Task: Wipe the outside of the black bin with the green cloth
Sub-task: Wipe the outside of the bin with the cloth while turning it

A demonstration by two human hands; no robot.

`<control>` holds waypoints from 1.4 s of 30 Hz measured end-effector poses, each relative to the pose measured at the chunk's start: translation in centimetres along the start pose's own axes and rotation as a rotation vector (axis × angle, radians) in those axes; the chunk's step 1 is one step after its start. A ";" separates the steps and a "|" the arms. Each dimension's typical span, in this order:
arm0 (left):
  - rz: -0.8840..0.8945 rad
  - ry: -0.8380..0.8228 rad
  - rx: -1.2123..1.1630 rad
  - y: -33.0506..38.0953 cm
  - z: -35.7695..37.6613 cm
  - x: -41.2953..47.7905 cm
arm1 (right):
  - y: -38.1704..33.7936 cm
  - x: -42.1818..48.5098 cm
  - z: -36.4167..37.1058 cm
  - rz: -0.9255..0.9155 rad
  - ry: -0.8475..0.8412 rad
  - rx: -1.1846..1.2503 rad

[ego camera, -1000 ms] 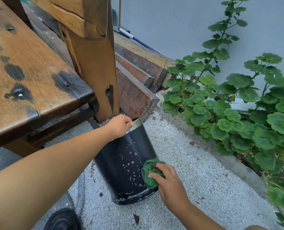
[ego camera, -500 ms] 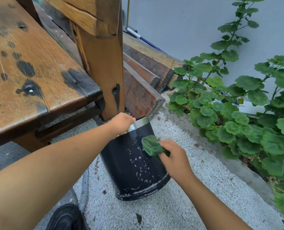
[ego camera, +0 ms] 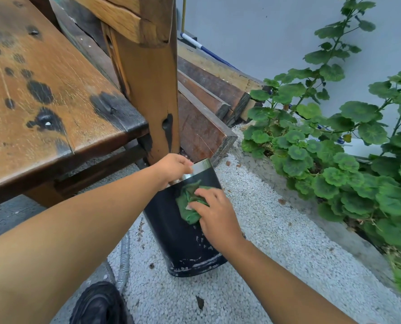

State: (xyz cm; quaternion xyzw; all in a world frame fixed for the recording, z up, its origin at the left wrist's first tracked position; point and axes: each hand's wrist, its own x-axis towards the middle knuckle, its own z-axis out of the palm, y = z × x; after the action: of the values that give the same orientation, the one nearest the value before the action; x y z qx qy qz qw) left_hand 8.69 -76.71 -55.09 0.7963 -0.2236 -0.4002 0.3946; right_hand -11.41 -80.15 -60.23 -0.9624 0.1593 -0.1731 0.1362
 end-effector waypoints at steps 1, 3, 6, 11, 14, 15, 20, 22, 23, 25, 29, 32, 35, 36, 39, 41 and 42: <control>-0.001 0.013 0.003 0.1 0.0 0.0 | 0.1 -1.2 0.2 -0.011 -0.011 0.001; -0.008 0.015 -0.012 0.3 0.1 -0.1 | 0.3 -3.4 0.3 -0.020 -0.040 0.016; -0.013 0.000 -0.021 0.4 0.3 -0.4 | 0.9 -6.1 0.5 -0.004 -0.087 0.029; -0.005 0.001 0.003 0.8 1.0 -0.6 | 1.8 -8.8 -0.2 0.020 -0.176 0.044; 0.000 -0.016 0.018 0.6 1.3 -0.6 | 2.1 -9.4 -0.4 0.092 -0.263 0.087; 0.008 -0.014 0.028 0.5 1.3 -0.5 | 2.1 -9.3 -0.5 0.147 -0.291 0.131; -0.058 0.034 -0.004 1.1 1.0 -1.1 | 2.0 -5.1 -3.3 0.348 -0.261 0.370; -0.058 0.054 -0.063 1.1 0.9 -1.1 | 1.2 -2.1 -4.8 0.299 -0.211 0.398; -0.051 0.071 -0.097 1.0 0.7 -1.0 | 0.6 -0.5 -5.4 0.253 -0.189 0.402; -0.048 0.081 -0.150 0.9 0.7 -0.9 | -0.7 2.3 -6.1 0.143 -0.146 0.349; -0.076 0.060 -0.218 1.2 0.6 -1.4 | -2.3 5.8 -5.0 -0.150 -0.084 0.070; -0.030 0.086 -0.128 1.2 0.5 -1.6 | -2.3 5.2 -2.7 -0.223 -0.106 -0.081; 0.056 0.114 0.028 0.9 0.5 -1.8 | -2.0 2.6 -0.6 -0.202 -0.123 -0.103; 0.068 0.118 0.031 0.7 0.5 -1.7 | -1.9 1.7 0.0 -0.202 -0.130 -0.098; 0.085 0.135 0.083 0.1 0.5 -1.3 | -1.2 -1.2 1.3 -0.224 -0.153 -0.080; 0.101 0.133 0.152 -0.1 0.4 -1.0 | -0.6 -2.8 1.6 -0.219 -0.159 -0.066; 0.106 0.138 0.197 -0.1 0.4 -0.9 | -0.3 -3.5 1.6 -0.209 -0.164 -0.063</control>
State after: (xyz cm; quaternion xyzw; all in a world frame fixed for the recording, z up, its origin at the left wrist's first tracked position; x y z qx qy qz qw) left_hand 7.84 -76.19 -54.89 0.8440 -0.2758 -0.2992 0.3493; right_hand -13.84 -78.26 -62.60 -0.9884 0.0517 -0.1020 0.0995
